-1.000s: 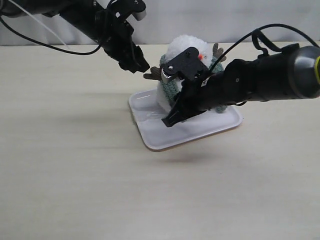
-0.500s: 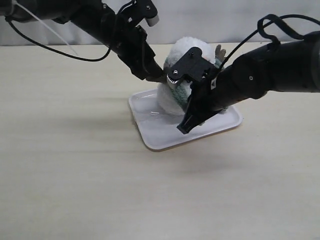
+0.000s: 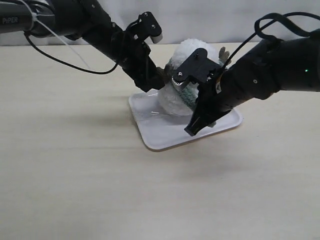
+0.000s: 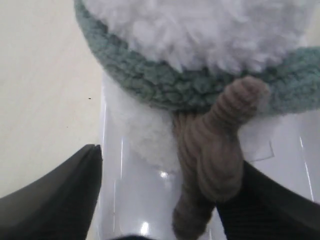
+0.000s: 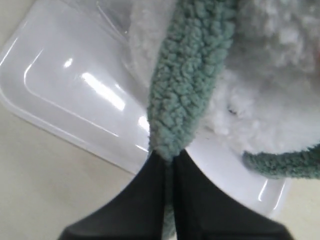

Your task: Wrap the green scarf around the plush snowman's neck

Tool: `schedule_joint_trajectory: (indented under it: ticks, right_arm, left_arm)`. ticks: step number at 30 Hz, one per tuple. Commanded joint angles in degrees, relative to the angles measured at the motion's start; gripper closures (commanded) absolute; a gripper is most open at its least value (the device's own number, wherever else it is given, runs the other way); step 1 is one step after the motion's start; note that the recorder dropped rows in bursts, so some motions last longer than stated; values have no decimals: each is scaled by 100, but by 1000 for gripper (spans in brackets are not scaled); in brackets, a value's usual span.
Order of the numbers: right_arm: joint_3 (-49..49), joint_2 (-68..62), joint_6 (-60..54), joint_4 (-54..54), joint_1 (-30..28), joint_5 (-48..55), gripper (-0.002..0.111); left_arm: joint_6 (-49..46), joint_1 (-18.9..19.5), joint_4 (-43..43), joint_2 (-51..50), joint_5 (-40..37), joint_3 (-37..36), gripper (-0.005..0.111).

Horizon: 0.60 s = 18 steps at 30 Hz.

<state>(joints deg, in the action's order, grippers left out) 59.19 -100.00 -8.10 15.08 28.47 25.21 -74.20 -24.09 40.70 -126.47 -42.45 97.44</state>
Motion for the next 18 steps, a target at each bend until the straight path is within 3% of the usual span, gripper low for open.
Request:
schedule_joint_trajectory:
  ticks: [1,15,18]
  right_arm:
    - [-107,53,-233,44,314,228,104]
    - [-159,-287,-269,708,227,442,104]
    - [-121,-280,-258,704,227,429,95]
  left_arm:
    - [7,-23,47,16,306,0,48]
    - [97,-23,88,16,318,0,48]
    - [97,-23,88,16,318,0,48]
